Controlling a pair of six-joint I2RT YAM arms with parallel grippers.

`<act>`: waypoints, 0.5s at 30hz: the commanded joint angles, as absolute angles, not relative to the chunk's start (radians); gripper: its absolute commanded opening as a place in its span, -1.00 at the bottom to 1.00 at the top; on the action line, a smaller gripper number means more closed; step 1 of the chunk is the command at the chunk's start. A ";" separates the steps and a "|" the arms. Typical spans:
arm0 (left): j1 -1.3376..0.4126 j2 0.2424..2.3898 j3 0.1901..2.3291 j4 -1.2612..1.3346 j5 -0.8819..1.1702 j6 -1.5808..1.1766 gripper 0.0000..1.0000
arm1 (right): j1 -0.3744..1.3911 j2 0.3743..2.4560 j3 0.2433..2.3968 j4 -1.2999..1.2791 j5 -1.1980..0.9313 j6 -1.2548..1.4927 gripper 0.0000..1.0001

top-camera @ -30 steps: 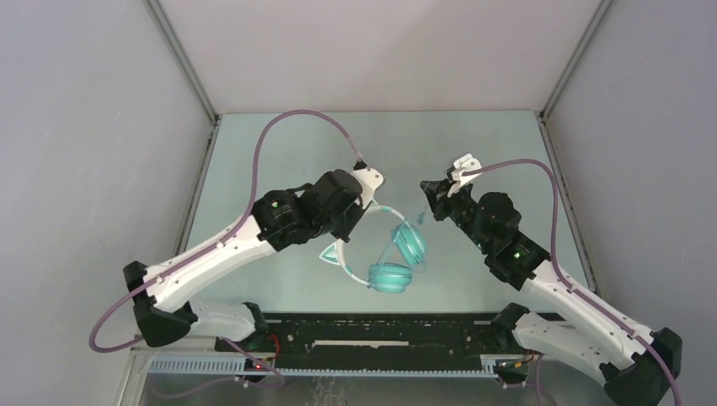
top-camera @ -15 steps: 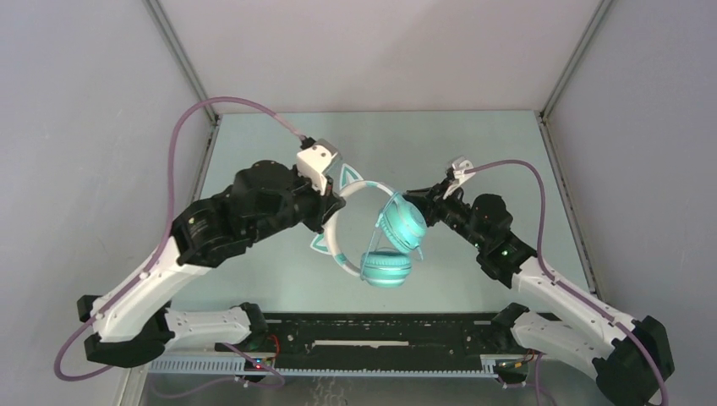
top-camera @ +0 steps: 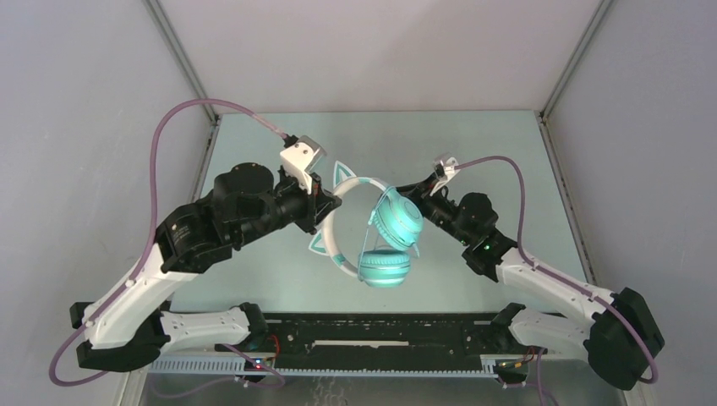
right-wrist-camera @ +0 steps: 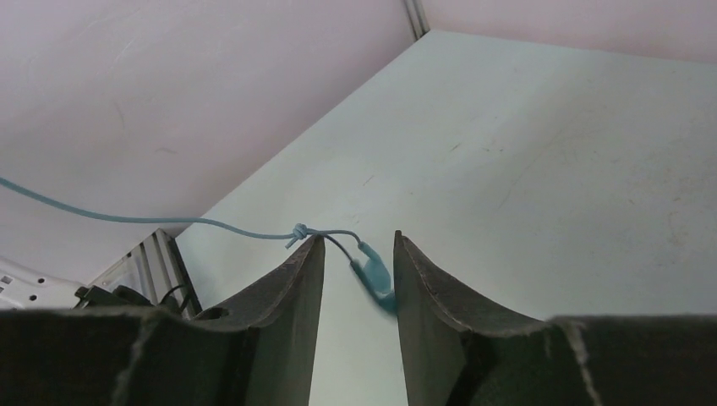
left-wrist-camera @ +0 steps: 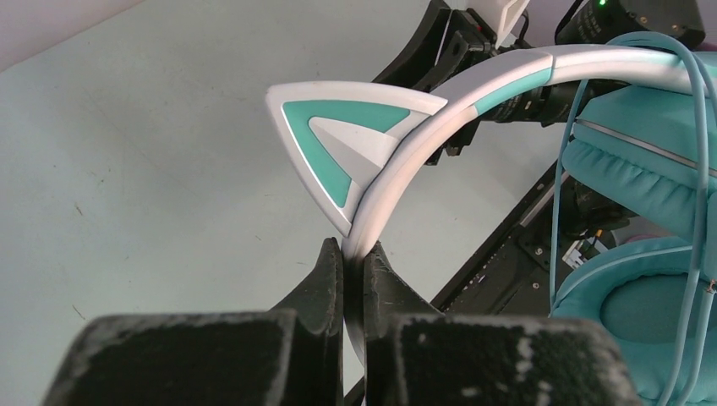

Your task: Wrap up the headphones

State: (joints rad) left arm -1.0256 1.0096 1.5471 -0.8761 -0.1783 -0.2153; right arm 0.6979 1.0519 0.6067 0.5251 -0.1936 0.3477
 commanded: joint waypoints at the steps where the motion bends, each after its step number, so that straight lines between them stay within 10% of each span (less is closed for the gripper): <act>1: -1.032 0.987 1.635 -0.777 -0.171 -0.263 -1.00 | 0.722 1.088 0.606 0.670 -0.191 0.394 -0.09; 15: -1.032 0.985 1.649 -0.762 -0.186 -0.277 -0.99 | 0.749 1.196 0.629 0.763 -0.159 0.436 -0.28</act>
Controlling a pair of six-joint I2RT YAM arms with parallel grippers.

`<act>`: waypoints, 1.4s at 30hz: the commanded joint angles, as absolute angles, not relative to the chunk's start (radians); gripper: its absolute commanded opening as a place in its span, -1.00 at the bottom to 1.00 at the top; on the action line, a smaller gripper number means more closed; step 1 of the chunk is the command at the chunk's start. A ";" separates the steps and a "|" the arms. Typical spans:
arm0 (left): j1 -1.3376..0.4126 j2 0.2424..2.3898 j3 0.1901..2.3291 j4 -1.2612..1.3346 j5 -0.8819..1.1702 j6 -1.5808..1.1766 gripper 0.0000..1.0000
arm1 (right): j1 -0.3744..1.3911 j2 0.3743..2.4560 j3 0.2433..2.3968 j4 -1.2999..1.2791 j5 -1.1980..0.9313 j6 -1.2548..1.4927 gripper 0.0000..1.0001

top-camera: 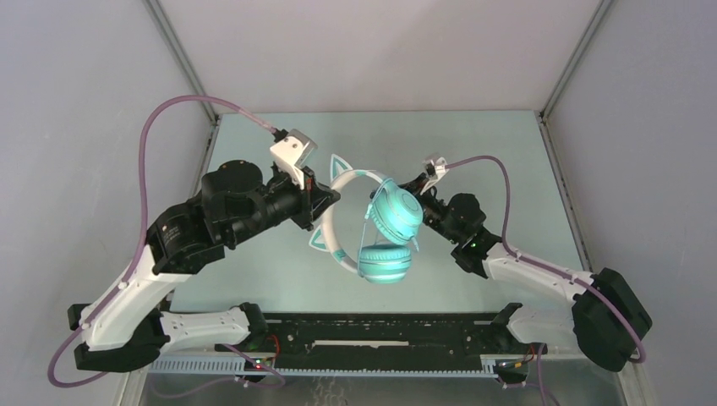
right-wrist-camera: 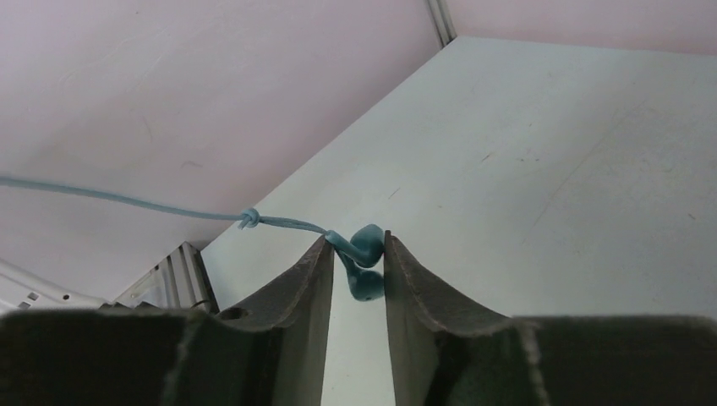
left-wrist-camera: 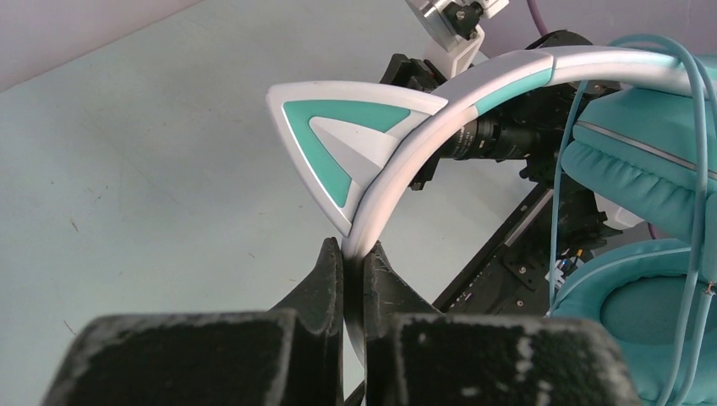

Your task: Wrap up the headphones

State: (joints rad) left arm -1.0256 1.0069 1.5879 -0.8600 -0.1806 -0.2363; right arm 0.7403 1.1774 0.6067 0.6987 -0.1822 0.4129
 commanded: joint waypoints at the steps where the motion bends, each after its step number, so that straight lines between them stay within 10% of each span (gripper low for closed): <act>1: -1.032 0.985 1.650 -0.762 -0.187 -0.280 -1.00 | 0.749 1.201 0.629 0.768 -0.155 0.441 -0.38; 6: -1.032 0.983 1.658 -0.753 -0.217 -0.296 -1.00 | 0.749 1.211 0.629 0.762 -0.166 0.452 -1.00; 42: -0.799 1.092 1.423 -0.739 -0.738 -0.690 -1.00 | 1.115 0.809 0.533 0.303 0.084 0.363 -1.00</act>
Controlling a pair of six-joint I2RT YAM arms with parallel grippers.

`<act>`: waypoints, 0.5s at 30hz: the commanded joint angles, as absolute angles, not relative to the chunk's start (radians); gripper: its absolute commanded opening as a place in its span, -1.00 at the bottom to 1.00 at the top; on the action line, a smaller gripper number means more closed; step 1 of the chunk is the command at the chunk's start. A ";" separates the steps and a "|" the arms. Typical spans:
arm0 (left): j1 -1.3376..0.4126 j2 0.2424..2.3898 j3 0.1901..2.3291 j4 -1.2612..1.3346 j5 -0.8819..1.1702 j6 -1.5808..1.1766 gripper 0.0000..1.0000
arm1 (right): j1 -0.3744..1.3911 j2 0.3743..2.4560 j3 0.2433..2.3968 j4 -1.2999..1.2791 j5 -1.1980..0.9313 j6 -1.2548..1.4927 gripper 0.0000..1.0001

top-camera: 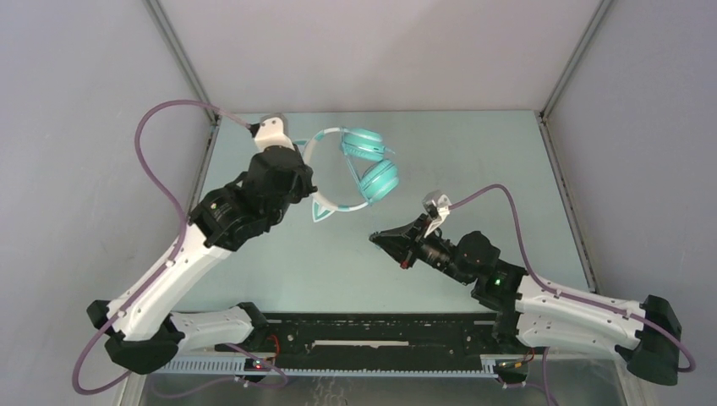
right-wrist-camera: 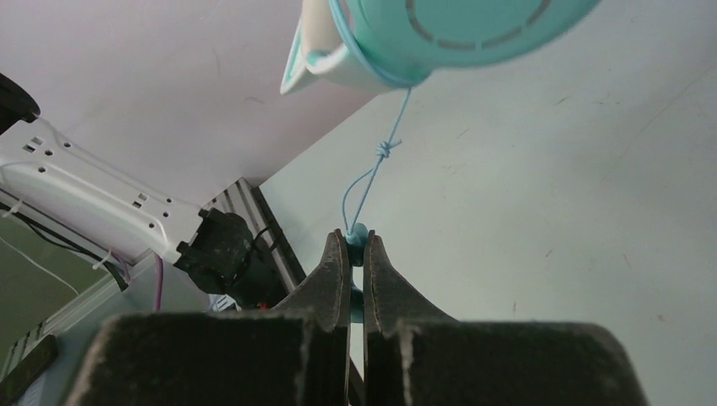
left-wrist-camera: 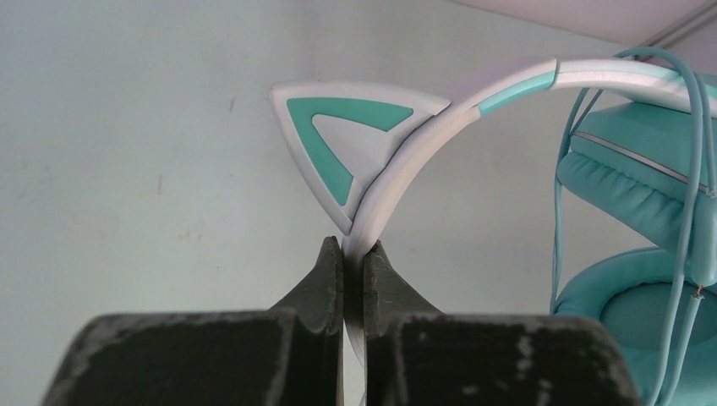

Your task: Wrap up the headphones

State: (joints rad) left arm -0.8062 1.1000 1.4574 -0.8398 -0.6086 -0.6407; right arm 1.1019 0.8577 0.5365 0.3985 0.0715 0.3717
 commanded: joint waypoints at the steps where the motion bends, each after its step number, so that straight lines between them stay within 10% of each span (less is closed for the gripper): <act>1: -0.801 1.093 1.406 -0.732 -0.745 -0.681 -1.00 | 1.115 0.801 0.532 0.293 0.082 0.367 -1.00; 15: -0.876 1.183 1.083 -0.507 -0.751 -0.684 -1.00 | 1.003 0.887 0.533 0.258 0.013 0.661 -1.00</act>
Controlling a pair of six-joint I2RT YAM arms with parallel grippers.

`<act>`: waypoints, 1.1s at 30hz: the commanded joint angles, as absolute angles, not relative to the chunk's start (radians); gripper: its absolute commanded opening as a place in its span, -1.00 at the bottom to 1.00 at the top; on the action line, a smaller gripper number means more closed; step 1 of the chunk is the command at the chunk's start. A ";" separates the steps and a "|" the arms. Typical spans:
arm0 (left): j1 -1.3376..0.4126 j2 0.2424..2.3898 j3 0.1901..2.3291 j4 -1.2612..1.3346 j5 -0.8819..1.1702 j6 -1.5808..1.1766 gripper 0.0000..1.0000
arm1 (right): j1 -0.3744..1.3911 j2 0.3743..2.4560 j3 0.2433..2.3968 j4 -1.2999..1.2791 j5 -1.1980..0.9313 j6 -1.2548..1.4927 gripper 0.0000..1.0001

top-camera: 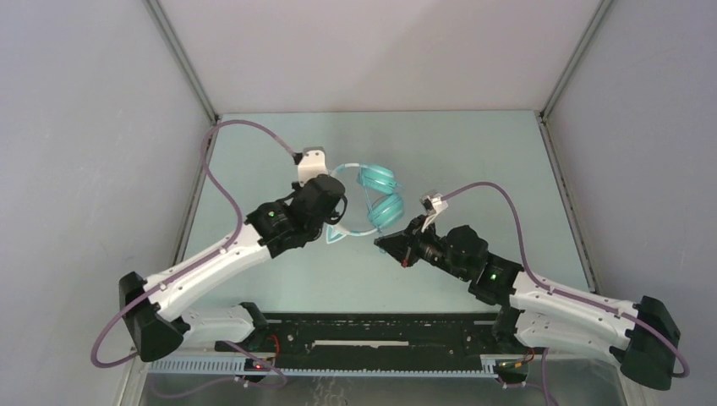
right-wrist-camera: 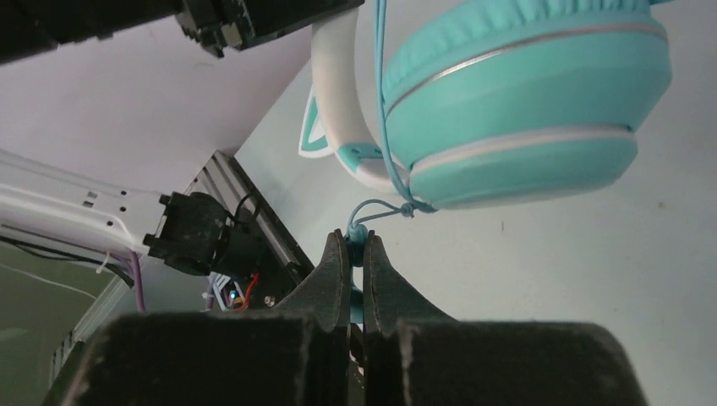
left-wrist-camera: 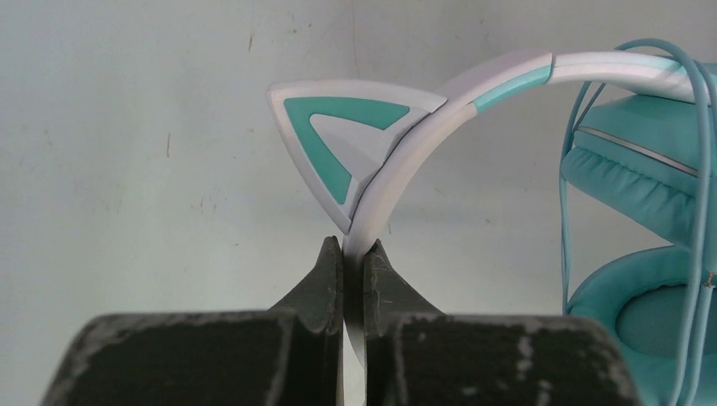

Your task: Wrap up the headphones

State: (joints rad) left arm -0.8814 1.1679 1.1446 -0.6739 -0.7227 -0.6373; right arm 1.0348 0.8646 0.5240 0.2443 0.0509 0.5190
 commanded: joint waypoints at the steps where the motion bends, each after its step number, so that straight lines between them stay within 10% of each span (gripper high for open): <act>1: -0.876 1.199 1.073 -0.498 -0.740 -0.689 -1.00 | 0.995 0.902 0.533 0.255 0.011 0.682 -1.00; 33: -0.900 1.460 0.811 -0.272 -0.464 -0.830 -1.00 | 0.808 1.409 0.532 0.215 -0.165 1.114 -0.78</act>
State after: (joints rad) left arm -0.8852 1.4624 0.8196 -0.3428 -0.5167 -0.7780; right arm 0.8158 1.3720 0.5240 0.1593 -0.1635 1.0664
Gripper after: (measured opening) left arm 0.054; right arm 0.089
